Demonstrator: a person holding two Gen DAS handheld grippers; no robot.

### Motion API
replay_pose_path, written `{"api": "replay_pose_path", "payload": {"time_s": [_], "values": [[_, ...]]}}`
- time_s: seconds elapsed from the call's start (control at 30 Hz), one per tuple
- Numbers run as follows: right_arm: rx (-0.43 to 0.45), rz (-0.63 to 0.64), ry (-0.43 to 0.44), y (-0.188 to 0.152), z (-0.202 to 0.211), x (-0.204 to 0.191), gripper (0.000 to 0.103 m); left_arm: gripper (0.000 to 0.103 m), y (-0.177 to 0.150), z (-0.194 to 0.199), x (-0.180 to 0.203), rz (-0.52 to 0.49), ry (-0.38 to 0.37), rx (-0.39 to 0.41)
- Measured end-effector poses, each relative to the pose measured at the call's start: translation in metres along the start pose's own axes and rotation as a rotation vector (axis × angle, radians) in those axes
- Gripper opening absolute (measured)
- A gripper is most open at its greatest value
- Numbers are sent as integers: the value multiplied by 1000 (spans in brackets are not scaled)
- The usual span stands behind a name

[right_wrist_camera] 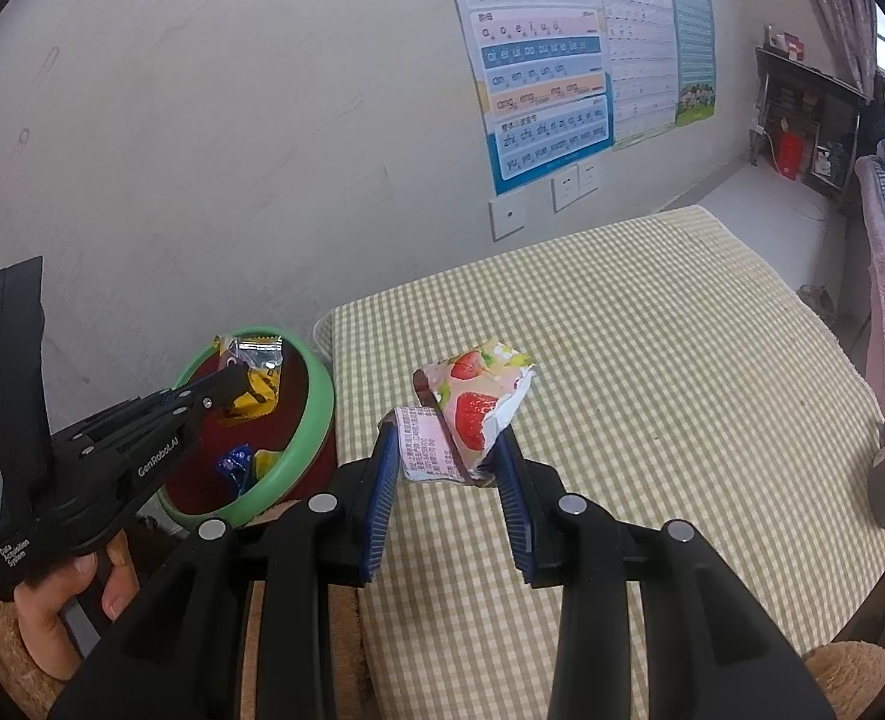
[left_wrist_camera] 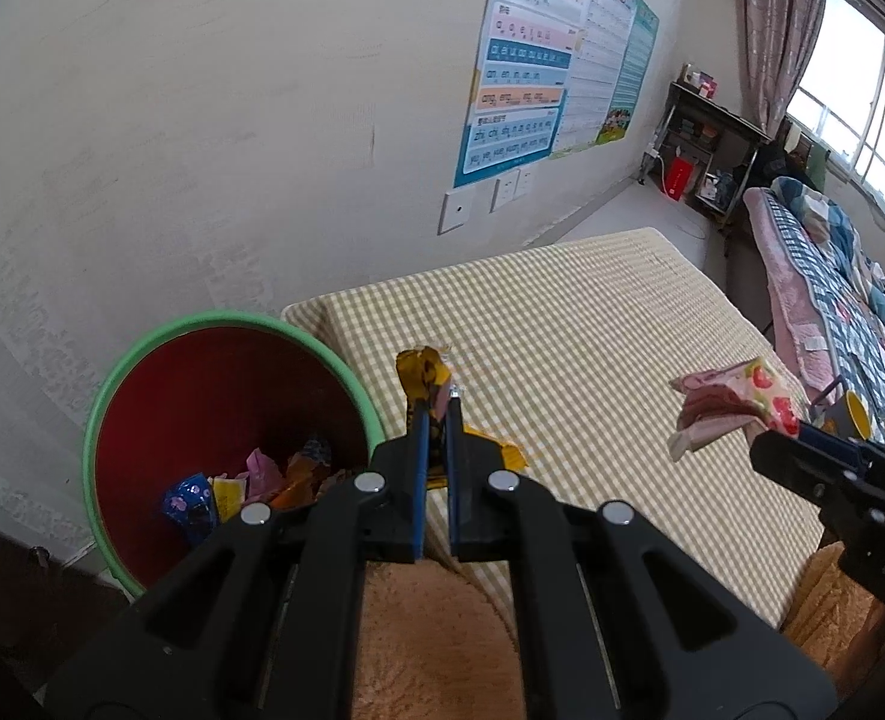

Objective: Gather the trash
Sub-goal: 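Carry the yellow wrapper and strawberry packet over the red bin with both tools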

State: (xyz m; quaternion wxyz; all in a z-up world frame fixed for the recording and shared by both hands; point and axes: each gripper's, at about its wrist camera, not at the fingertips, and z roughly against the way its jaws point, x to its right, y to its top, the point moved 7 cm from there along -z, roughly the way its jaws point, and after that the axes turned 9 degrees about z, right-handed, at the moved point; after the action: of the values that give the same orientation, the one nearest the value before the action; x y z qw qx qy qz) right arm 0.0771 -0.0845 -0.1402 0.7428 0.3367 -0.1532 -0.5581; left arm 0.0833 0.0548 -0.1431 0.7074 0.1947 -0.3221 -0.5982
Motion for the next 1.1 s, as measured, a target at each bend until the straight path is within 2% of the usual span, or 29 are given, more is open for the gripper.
{"api": "replay_pose_path", "payload": {"time_s": [0.67,1.1], "values": [[-46,88,51,9,-25,-43,33,4,0,-3,-49,91,47,-1],[-76,160,105,14,-47,-85,33,4,3,-3,-98,155,127,9]]}}
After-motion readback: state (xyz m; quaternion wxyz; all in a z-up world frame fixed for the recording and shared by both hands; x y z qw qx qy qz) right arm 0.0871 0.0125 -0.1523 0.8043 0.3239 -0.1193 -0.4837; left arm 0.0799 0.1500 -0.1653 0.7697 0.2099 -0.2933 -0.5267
